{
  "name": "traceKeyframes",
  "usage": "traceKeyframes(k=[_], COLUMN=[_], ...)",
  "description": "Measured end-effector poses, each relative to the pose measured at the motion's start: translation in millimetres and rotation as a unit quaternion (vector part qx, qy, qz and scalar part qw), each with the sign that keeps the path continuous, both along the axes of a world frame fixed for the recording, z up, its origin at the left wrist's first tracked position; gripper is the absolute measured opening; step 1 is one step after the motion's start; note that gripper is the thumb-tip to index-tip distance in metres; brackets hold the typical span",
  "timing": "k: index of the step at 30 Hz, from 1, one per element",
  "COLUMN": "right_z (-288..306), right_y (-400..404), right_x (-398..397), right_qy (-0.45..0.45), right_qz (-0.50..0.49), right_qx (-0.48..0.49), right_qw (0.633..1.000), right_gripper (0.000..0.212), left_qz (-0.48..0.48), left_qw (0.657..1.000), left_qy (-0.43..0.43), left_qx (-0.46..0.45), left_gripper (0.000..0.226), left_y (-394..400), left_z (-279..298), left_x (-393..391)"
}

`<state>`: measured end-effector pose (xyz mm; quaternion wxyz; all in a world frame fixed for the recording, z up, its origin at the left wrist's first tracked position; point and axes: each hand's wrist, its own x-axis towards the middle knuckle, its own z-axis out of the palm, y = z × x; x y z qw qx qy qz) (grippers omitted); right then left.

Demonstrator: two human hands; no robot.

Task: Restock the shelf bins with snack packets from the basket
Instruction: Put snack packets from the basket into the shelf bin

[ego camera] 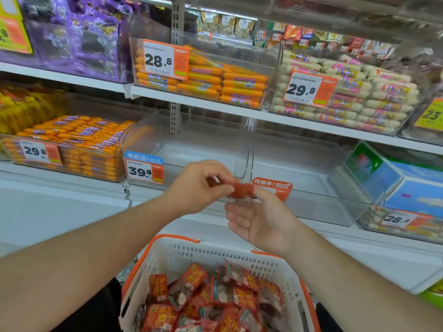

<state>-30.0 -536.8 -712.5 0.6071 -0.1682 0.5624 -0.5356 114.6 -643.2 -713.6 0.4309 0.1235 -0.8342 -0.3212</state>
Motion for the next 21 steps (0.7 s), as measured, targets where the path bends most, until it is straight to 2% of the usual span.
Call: traceKeyframes(k=[1, 2, 4, 7, 10, 12, 14, 15, 18, 19, 21], right_z=[2.1, 3.7, 4.0, 9.3, 23.3, 31.5, 35.1, 35.4, 41.3, 44.8, 53.6], right_y=[-2.5, -4.2, -7.9, -7.4, -9.5, -10.9, -12.6, -13.8, -18.2, -20.6, -25.2], right_x=[1.6, 2.3, 1.1, 0.9, -5.1, -8.1, -11.8, -14.7, -28.2, -34.4, -47.3], right_qy=[0.005, 0.012, 0.034, 0.152, 0.247, 0.265, 0.267, 0.277, 0.338, 0.36, 0.398], right_qz=[0.001, -0.002, 0.0, 0.021, 0.022, 0.025, 0.027, 0.03, 0.053, 0.069, 0.107], right_qx=[-0.019, -0.034, -0.071, -0.126, -0.158, -0.175, -0.179, -0.173, -0.149, -0.14, -0.126], right_qw=[1.0, 0.999, 0.997, 0.98, 0.956, 0.948, 0.947, 0.945, 0.928, 0.92, 0.902], right_gripper=[0.027, 0.017, 0.02, 0.028, 0.028, 0.029, 0.029, 0.029, 0.029, 0.028, 0.025], left_qz=[-0.018, -0.031, -0.04, -0.048, -0.035, -0.012, 0.002, 0.023, 0.08, 0.067, -0.005], left_qw=[0.999, 0.998, 0.99, 0.981, 0.992, 0.996, 0.984, 0.979, 0.976, 0.976, 0.973], left_qy=[-0.005, -0.018, -0.077, -0.131, -0.107, -0.079, -0.04, -0.017, 0.04, 0.029, -0.072], left_qx=[-0.03, -0.058, -0.11, -0.135, -0.064, 0.048, 0.175, 0.203, 0.2, 0.205, 0.221], left_gripper=[0.009, 0.016, 0.038, 0.063, 0.061, 0.062, 0.066, 0.067, 0.063, 0.056, 0.035], left_y=[4.0, 6.7, 7.8, 7.8, 1.7, -1.8, -4.9, -7.0, -20.7, -27.6, -40.9], left_z=[-1.1, -1.7, -4.2, -2.2, 6.2, 13.5, 20.5, 24.5, 43.1, 49.9, 61.5], left_x=[2.8, 6.9, 23.0, 55.9, 60.9, 40.8, 13.8, 1.0, -25.2, -30.4, -38.5])
